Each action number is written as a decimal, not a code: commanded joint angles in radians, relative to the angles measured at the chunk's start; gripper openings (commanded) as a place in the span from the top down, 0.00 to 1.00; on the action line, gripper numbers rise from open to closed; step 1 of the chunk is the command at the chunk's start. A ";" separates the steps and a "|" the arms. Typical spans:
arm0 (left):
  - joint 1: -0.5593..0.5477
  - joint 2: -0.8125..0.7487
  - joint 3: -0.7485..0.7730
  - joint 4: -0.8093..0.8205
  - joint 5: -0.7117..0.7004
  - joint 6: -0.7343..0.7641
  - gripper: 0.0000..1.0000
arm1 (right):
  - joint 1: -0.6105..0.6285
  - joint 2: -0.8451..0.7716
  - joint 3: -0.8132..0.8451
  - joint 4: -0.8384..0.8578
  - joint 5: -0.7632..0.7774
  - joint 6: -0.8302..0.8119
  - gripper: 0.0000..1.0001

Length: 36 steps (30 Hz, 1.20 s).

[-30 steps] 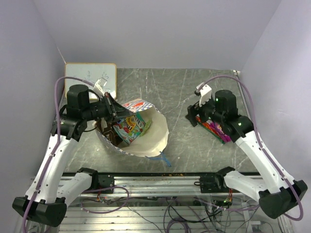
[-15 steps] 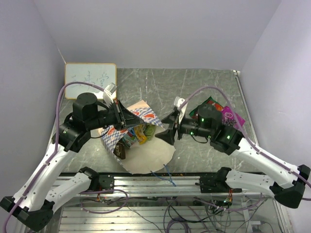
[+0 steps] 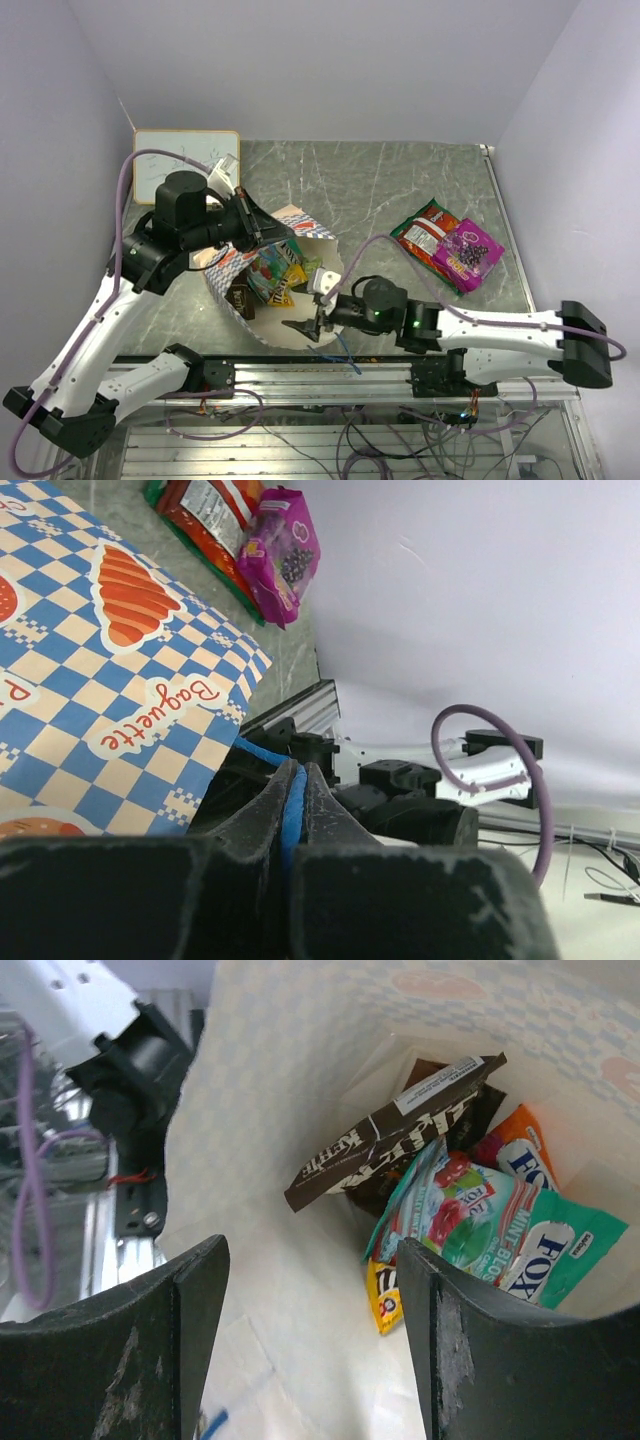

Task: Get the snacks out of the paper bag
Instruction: Adjust the paper bag at the center of the board, then take out the snack from the paper bag.

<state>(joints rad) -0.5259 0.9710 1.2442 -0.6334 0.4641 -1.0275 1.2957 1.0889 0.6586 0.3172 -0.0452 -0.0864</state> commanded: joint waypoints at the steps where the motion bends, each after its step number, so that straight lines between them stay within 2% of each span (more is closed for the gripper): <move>1: -0.008 -0.047 -0.001 -0.042 -0.058 0.008 0.93 | 0.043 0.143 -0.010 0.321 0.198 0.002 0.32; 7: -0.008 -0.077 0.003 -0.061 -0.084 -0.015 0.93 | 0.072 0.342 0.100 0.385 0.245 0.021 0.36; 11: -0.008 -0.069 0.031 -0.066 -0.089 -0.006 0.93 | 0.080 0.445 0.151 0.368 0.357 0.067 0.41; 19: -0.009 -0.056 0.049 -0.017 -0.058 -0.009 0.93 | 0.078 0.646 0.275 0.401 0.409 0.173 0.40; 23: -0.009 -0.090 0.032 0.003 -0.059 0.009 0.93 | 0.079 0.798 0.367 0.405 0.552 0.228 0.42; 26: -0.008 -0.113 -0.001 0.022 -0.071 -0.008 0.93 | 0.078 0.842 0.411 0.389 0.613 0.225 0.52; 30: -0.008 -0.120 -0.015 0.022 -0.077 -0.022 0.93 | 0.078 0.809 0.391 0.421 0.577 0.188 0.85; 34: -0.008 -0.096 0.009 -0.020 -0.084 0.009 0.93 | 0.078 0.738 0.353 0.414 0.509 0.183 0.98; 36: -0.008 -0.098 0.009 -0.015 -0.104 0.012 0.93 | 0.077 0.692 0.349 0.358 0.501 0.200 1.00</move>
<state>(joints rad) -0.5270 0.8768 1.2293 -0.6704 0.3653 -1.0294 1.3758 1.8900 1.0195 0.6819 0.4767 0.0937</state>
